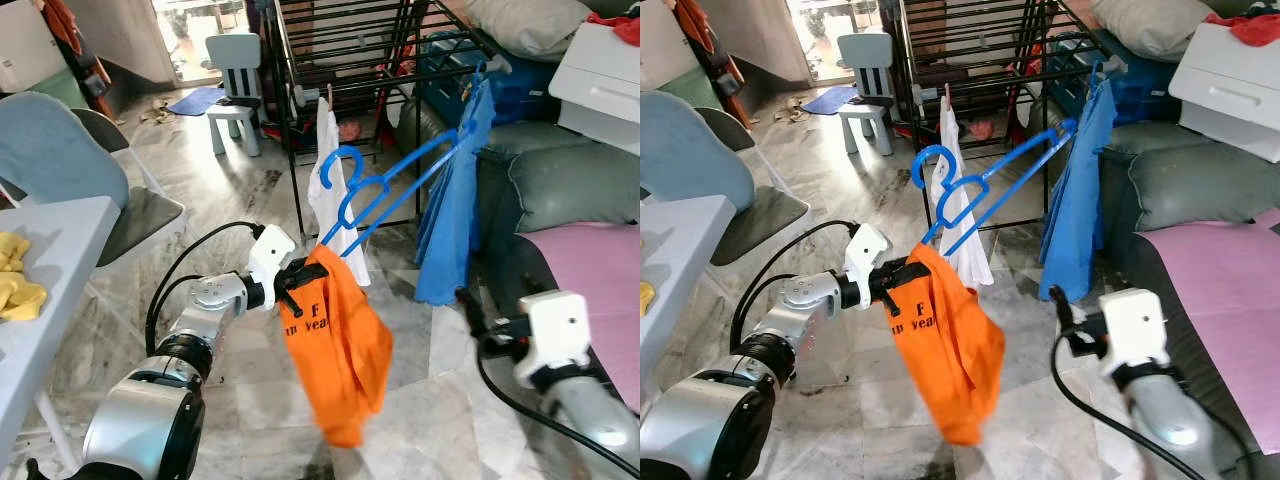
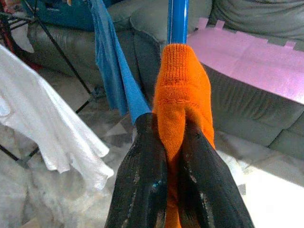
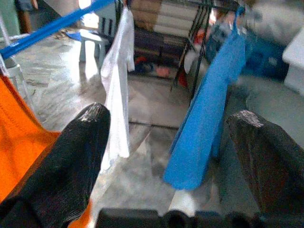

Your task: Hang hanger

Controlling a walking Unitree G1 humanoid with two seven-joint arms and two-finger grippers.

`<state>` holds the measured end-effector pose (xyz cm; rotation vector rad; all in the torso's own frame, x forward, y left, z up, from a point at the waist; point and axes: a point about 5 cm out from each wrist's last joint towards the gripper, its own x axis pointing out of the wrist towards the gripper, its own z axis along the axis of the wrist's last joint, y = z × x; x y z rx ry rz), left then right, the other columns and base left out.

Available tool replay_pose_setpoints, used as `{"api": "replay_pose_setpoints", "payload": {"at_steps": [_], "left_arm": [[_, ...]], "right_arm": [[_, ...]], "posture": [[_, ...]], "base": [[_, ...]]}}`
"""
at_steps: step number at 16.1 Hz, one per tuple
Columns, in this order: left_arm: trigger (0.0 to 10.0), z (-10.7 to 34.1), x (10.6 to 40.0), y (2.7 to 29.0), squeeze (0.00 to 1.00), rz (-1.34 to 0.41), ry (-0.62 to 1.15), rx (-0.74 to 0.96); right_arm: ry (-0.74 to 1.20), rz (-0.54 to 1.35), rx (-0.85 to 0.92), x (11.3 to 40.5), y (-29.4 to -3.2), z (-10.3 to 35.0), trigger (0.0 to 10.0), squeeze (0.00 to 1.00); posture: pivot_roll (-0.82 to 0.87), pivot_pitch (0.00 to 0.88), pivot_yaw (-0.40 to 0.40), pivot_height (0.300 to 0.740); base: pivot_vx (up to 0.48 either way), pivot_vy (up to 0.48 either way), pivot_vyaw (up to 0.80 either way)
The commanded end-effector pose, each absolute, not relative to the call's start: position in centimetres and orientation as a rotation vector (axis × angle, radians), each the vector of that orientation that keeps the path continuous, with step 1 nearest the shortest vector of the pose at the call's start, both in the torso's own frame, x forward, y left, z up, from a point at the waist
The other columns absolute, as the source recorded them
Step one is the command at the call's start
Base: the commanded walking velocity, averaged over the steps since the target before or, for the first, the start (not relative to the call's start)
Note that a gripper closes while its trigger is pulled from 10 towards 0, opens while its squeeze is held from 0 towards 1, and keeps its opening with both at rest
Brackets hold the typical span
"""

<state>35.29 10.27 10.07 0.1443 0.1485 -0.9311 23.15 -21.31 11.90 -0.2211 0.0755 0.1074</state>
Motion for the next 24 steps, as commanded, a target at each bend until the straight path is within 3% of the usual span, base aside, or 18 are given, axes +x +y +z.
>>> {"api": "replay_pose_setpoints", "payload": {"at_steps": [1, 2, 6, 7, 9, 10, 12, 13, 21, 24], "left_arm": [[0.0, 12.1, 36.2, 9.9, 0.0, -0.934, 0.074, 0.153], [0.0, 12.4, 36.3, 9.7, 0.0, -0.942, 0.056, 0.165], [0.0, 14.7, 36.3, 8.1, 0.0, -1.048, -0.068, 0.217], [0.0, 15.1, 36.1, 7.5, 0.0, -1.099, -0.104, 0.254], [0.0, 15.5, 35.5, 6.7, 0.0, -1.178, -0.16, 0.311], [0.0, 15.3, 35.4, 6.6, 0.0, -1.193, -0.154, 0.355], [0.0, 14.8, 35.2, 6.8, 0.0, -1.206, -0.149, 0.423], [0.0, 14.9, 35.0, 6.7, 0.0, -1.22, -0.164, 0.429], [0.0, 16.0, 33.6, 4.4, 0.0, -1.349, -0.344, 0.501], [0.0, 16.9, 33.2, 3.1, 0.0, -1.359, -0.423, 0.493]], "right_arm": [[0.118, 0.113, -0.199, 23.2, -21.0, 11.3, 10.0, 0.58], [0.13, 0.099, -0.186, 23.2, -21.0, 11.1, 10.0, 0.0], [0.213, -0.019, -0.128, 24.1, -22.1, 10.1, 10.0, 0.0], [0.18, 0.007, -0.144, 24.4, -21.8, 10.4, 10.0, 0.65], [0.139, 0.014, -0.036, 24.6, -21.3, 10.7, 10.0, 0.0], [0.145, 0.054, 0.013, 24.6, -20.8, 10.6, 10.0, 1.0], [0.149, 0.082, 0.019, 24.6, -20.1, 10.7, 10.0, 1.0], [0.158, 0.081, 0.023, 24.7, -20.1, 10.5, 10.0, 0.0], [0.133, 0.262, 0.127, 25.3, -18.0, 11.0, 10.0, 0.0], [0.225, 0.399, 0.158, 24.5, -16.2, 9.6, 10.0, 0.0]], "posture": [[-0.07, 0.0, 0.09, 0.74], [-0.06, 0.0, 0.087, 0.74], [-0.05, 0.0, 0.081, 0.74], [-0.05, 0.0, 0.079, 0.74], [-0.04, 0.0, 0.079, 0.74], [-0.04, 0.0, 0.083, 0.74], [-0.04, 0.0, 0.089, 0.74], [-0.04, 0.0, 0.089, 0.74], [-0.04, 0.0, 0.077, 0.74], [-0.04, 0.0, 0.072, 0.74]], "base": [[0.0, 0.0, 0.0], [0.0, 0.0, 0.0], [0.0, 0.0, 0.0], [0.0, 0.0, 0.0], [0.0, 0.0, 0.0], [0.0, 0.0, 0.0], [0.0, 0.0, 0.0], [0.0, 0.0, 0.0], [0.0, 0.0, 0.0], [0.0, 0.0, 0.0]]}}
